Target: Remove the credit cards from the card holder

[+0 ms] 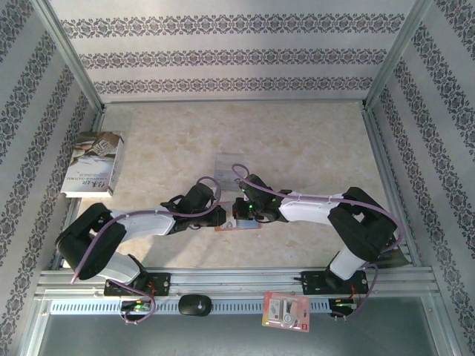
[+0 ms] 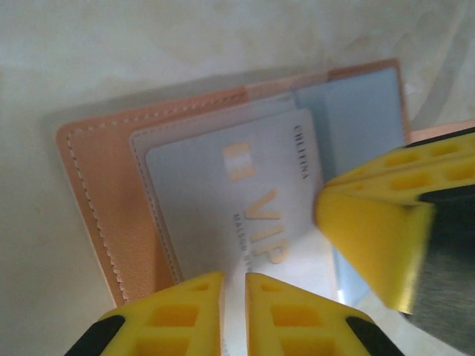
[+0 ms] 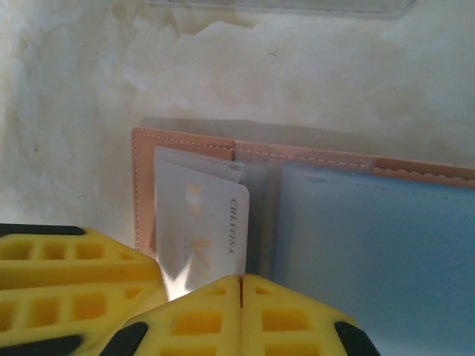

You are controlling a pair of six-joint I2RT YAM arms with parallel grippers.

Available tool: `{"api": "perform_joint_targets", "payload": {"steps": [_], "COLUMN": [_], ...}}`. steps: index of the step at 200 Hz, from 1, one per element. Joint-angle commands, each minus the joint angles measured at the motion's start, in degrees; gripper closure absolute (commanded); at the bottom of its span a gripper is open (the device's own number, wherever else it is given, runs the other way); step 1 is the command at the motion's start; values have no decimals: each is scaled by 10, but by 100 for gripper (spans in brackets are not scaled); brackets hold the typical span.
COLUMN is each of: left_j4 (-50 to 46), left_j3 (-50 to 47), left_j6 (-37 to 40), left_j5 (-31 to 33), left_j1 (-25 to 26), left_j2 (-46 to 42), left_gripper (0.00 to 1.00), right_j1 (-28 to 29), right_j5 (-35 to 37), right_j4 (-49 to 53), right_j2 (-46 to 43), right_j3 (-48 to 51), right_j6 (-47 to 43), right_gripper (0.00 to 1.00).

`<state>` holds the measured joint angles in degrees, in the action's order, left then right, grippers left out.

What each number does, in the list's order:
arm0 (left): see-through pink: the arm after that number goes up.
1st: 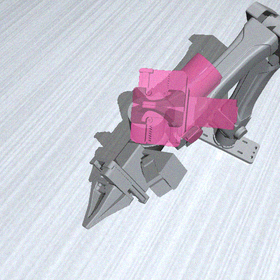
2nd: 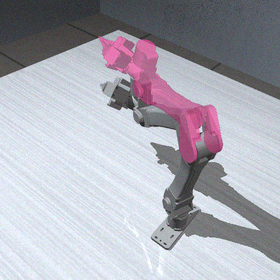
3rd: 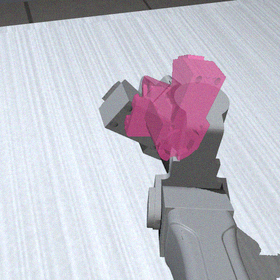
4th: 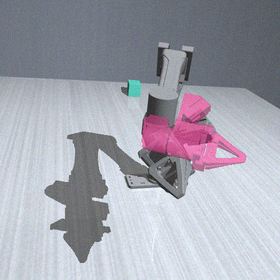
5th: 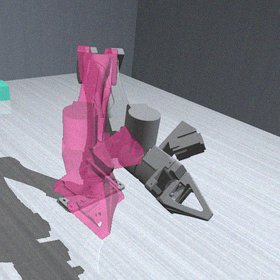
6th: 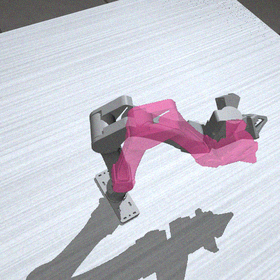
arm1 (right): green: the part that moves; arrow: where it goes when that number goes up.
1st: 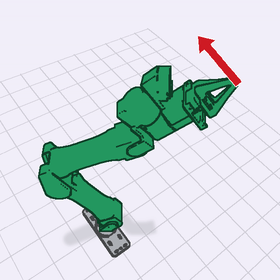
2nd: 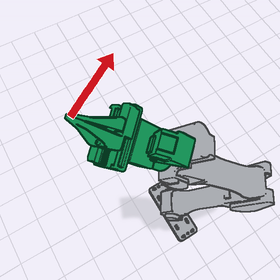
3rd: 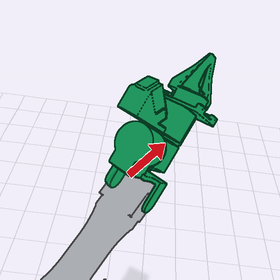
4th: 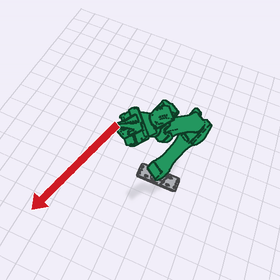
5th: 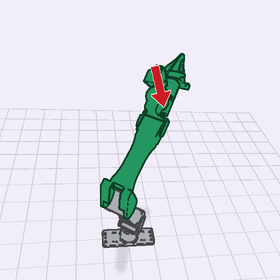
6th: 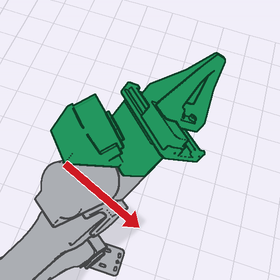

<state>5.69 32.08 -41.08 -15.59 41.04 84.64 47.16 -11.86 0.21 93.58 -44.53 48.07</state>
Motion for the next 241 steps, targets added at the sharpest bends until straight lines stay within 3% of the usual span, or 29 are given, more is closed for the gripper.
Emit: {"api": "perform_joint_targets", "payload": {"steps": [1,31,56,84,125,210,241], "left_j4": [16,21,22,23,27,23,22], "left_j3": [3,-14,-19,-19,-25,-23,-23], "left_j6": [-11,-21,-21,-21,-23,-20,-20], "left_j5": [11,8,7,3,1,-2,-3], "left_j1": [5,3,1,0,-2,-6,-7], "left_j2": [15,26,22,23,23,25,24], "left_gripper": [89,91,91,92,92,93,94], "right_j1": [7,-1,-11,-25,-48,-54,-54], "right_j5": [-8,-34,-51,-60,-85,-121,-97], "right_j4": [-11,-27,-50,-57,-84,-117,-98], "right_j2": [4,7,0,-13,-24,7,2], "right_j3": [1,8,22,39,66,61,64], "right_j6": [5,1,4,6,16,24,23], "right_gripper": [100,100,84,77,85,84,83]}}
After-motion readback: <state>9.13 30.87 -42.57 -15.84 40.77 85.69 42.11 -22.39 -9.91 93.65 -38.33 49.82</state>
